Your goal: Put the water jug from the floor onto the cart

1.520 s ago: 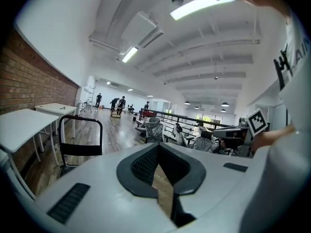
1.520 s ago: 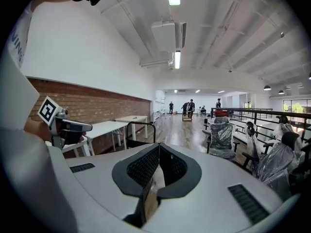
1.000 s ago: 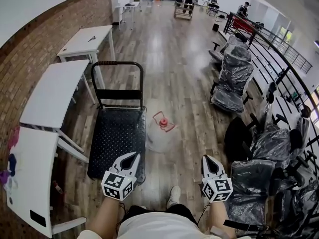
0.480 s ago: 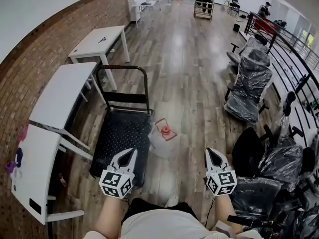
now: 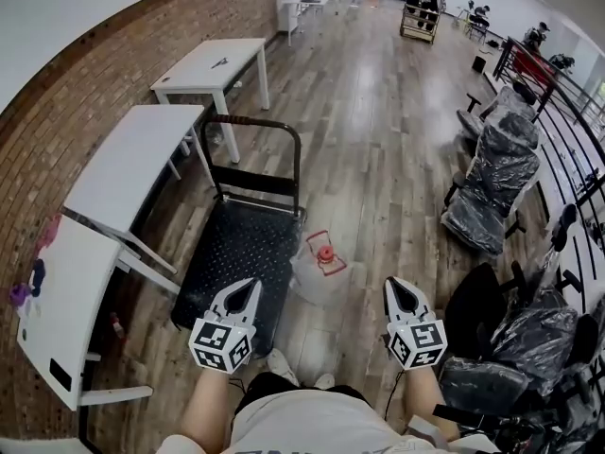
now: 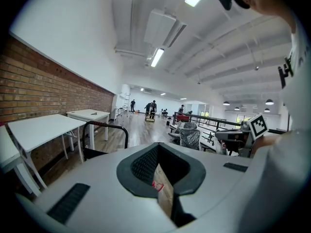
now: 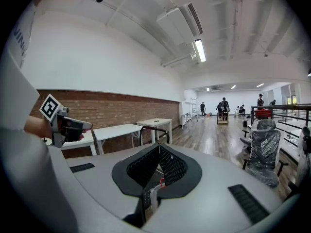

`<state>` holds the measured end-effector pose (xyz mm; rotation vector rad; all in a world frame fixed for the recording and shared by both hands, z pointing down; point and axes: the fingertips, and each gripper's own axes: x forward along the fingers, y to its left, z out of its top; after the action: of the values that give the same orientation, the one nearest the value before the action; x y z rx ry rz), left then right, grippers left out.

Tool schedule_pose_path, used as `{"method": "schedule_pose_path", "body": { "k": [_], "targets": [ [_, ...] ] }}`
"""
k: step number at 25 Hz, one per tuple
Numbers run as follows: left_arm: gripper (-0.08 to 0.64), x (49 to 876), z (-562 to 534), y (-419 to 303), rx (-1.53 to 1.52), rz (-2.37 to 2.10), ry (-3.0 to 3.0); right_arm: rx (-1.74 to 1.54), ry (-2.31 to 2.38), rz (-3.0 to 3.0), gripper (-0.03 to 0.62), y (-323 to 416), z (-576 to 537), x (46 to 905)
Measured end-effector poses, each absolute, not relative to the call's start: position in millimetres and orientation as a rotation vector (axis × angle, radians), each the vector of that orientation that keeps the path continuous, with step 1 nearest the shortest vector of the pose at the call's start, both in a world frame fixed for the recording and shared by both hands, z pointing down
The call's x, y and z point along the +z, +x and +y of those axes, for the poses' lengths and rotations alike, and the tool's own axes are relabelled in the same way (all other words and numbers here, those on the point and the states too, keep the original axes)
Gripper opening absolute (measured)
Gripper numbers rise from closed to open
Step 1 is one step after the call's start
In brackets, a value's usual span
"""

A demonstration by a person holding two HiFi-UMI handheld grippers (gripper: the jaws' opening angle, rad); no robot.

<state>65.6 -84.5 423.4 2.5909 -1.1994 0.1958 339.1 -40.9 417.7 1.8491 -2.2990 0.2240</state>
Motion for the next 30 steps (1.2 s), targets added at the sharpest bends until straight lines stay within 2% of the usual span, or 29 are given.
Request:
{"method": "schedule_pose_path", "body": {
  "k": [6, 12, 23, 30],
  "targets": [
    [0.002, 417.6, -123.2, 56.2, 0.133, -1.165, 2.628, 0.128, 1.841, -2.274, 0.005, 318.8, -77.9, 390.4],
    [0.002, 417.5, -149.0, 16.5, 0.135, -1.183, 2.654, 0.009, 1.758, -2.258, 0.005, 273.8, -106.8, 380.2],
    [0.002, 438.4, -165.6, -33.8, 0.126, -1.29, 2.542, 0.081, 1.677, -2.284, 0.005, 244.4, -149.5, 403.2],
    [0.002, 447.8, -170.9, -35.7, 0.127, -1.365, 2.461, 0.146, 1.59, -2.29, 0.006, 252.4, -191.4, 434.3]
  ]
}}
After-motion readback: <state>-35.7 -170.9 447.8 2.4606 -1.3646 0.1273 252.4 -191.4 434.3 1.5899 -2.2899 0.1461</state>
